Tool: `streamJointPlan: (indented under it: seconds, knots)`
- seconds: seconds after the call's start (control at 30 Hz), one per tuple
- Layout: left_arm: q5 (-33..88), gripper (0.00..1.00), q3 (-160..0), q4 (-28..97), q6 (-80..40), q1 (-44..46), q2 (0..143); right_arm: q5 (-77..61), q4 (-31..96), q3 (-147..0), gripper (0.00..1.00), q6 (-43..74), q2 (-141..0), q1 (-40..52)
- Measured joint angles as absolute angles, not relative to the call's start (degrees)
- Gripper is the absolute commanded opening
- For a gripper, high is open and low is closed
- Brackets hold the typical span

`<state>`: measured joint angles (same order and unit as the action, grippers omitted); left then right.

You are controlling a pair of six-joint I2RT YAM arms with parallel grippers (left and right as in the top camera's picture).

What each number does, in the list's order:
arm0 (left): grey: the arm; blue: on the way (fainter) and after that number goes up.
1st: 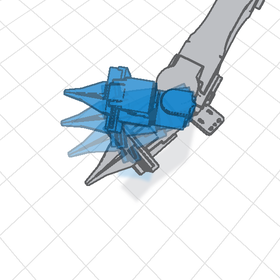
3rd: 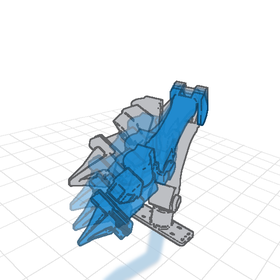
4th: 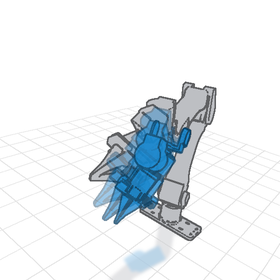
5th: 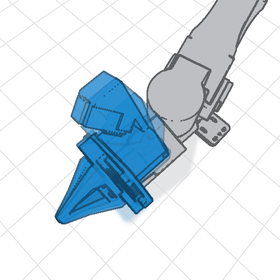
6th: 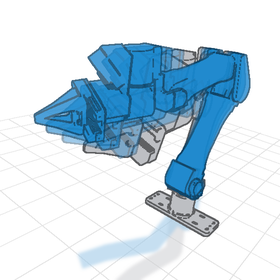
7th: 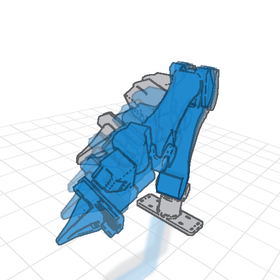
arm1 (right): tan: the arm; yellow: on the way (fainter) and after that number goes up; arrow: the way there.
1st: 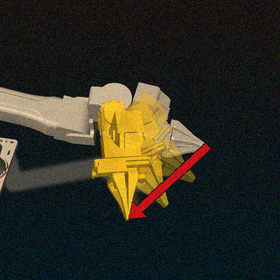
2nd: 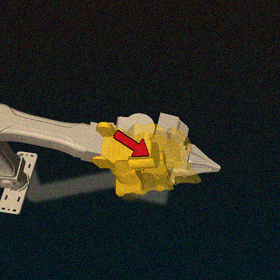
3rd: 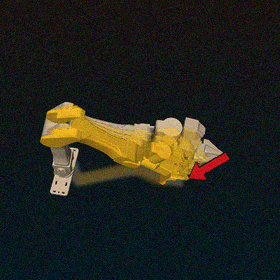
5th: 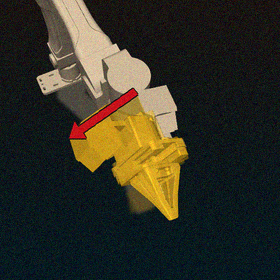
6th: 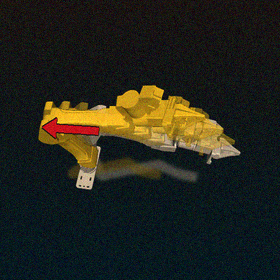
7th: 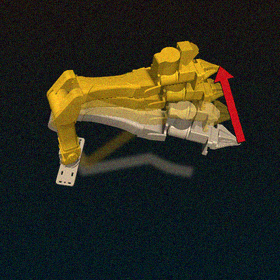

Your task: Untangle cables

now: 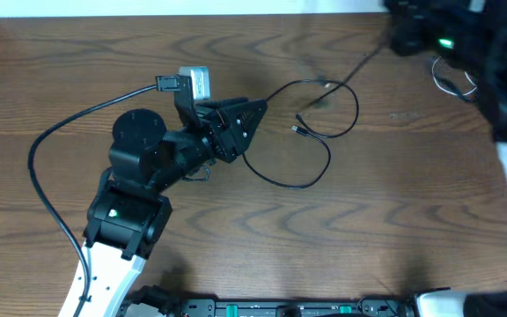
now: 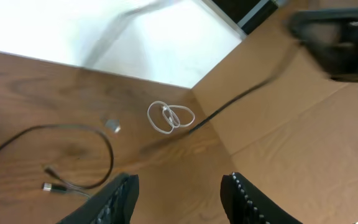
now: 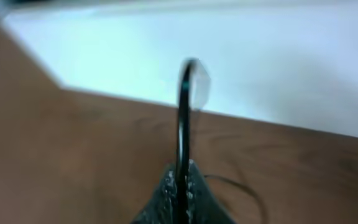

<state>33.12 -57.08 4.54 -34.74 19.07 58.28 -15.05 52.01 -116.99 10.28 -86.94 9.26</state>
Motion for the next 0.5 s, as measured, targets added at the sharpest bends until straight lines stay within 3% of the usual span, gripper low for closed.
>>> streamJointPlan:
  seconds: [0.5]
  knots:
    - [33.12, 0.48, -57.08, 6.63, -34.72, 19.07, 59.86, -8.08, 62.85, -116.99, 0.01, 12.03, -80.68, -19.53]
